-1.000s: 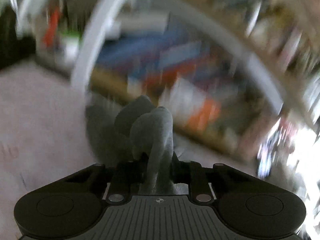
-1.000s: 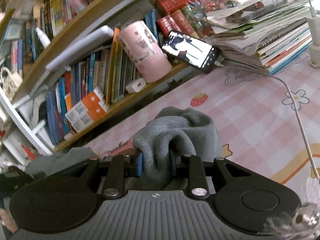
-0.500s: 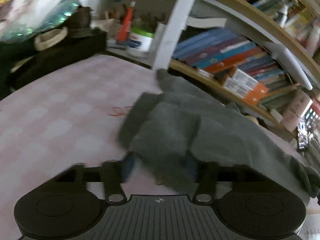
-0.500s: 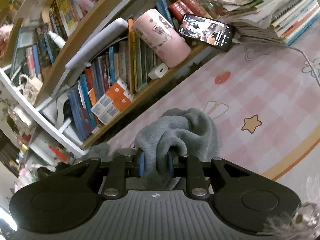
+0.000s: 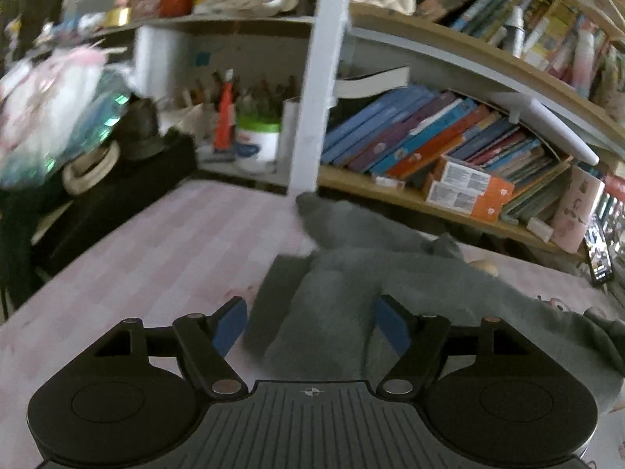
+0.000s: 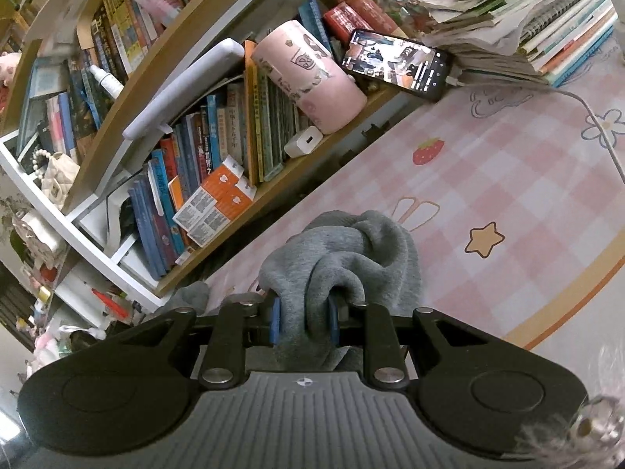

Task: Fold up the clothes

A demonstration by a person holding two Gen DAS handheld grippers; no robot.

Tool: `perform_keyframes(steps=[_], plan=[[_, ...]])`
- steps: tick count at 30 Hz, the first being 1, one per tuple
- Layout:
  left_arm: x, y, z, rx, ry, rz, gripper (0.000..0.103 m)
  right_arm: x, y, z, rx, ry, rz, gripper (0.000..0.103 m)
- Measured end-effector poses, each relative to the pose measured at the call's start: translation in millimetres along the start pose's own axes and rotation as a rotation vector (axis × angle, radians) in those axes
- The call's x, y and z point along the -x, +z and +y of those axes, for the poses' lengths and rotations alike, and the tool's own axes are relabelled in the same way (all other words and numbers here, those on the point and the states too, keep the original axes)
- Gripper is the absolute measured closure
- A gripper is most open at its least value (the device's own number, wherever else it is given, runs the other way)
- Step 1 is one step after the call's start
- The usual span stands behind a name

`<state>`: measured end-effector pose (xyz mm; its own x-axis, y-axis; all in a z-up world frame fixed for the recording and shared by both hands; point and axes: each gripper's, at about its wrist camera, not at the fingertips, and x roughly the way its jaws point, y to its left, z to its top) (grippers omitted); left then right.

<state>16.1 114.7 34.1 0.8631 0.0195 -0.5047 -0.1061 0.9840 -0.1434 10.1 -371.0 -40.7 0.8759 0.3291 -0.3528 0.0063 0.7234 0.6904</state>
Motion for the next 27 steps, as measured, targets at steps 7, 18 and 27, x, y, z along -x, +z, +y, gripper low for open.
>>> perform_keyframes(steps=[7, 18, 27], plan=[[-37, 18, -40, -0.1, 0.0, 0.003, 0.028, 1, 0, 2, 0.025, -0.009, -0.008, 0.082], [-88, 22, -84, -0.386, -0.106, 0.08, 0.025, 0, 1, 2, 0.031, -0.01, -0.003, 0.082], [-93, 16, -78, -0.347, -0.2, 0.141, 0.033, 0, 1, 2, 0.028, -0.01, -0.002, 0.082]])
